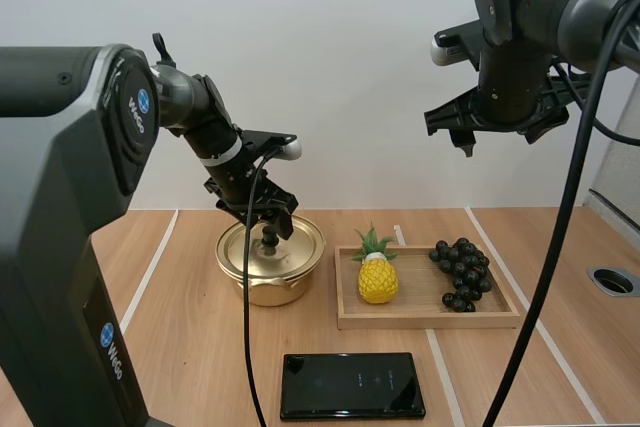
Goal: Open the pot, put the grape inside, and close it
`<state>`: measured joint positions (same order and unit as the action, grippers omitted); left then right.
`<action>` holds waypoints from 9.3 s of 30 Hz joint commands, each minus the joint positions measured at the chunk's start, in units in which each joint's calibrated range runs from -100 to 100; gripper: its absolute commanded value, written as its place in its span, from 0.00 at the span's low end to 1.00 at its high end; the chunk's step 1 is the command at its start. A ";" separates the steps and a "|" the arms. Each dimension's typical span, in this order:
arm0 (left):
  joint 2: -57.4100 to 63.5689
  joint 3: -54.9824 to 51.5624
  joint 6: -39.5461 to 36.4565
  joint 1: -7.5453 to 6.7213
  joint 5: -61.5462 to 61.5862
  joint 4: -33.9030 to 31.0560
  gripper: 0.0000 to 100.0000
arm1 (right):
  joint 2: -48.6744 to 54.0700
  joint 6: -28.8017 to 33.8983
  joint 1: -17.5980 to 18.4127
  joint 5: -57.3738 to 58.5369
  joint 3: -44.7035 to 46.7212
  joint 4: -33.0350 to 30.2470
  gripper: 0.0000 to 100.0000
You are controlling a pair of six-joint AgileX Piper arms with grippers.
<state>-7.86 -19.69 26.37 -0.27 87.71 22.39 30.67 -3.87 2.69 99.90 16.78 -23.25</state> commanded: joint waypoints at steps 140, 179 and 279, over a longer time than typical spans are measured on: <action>50.99 75.96 -27.93 -0.13 -6.79 -19.32 0.00 | -31.47 4.61 -6.28 -40.47 19.07 4.54 1.00; 50.99 75.96 -28.12 -0.13 -4.30 -18.89 0.00 | -9.52 1.08 -6.28 -35.11 13.85 3.93 0.00; 50.62 75.96 -24.41 -0.13 -0.18 -17.25 0.00 | -23.94 -39.49 18.03 -17.45 -11.52 34.85 0.00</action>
<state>43.27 56.27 1.82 -0.27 87.59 5.66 7.46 -44.62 19.97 84.73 5.71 11.24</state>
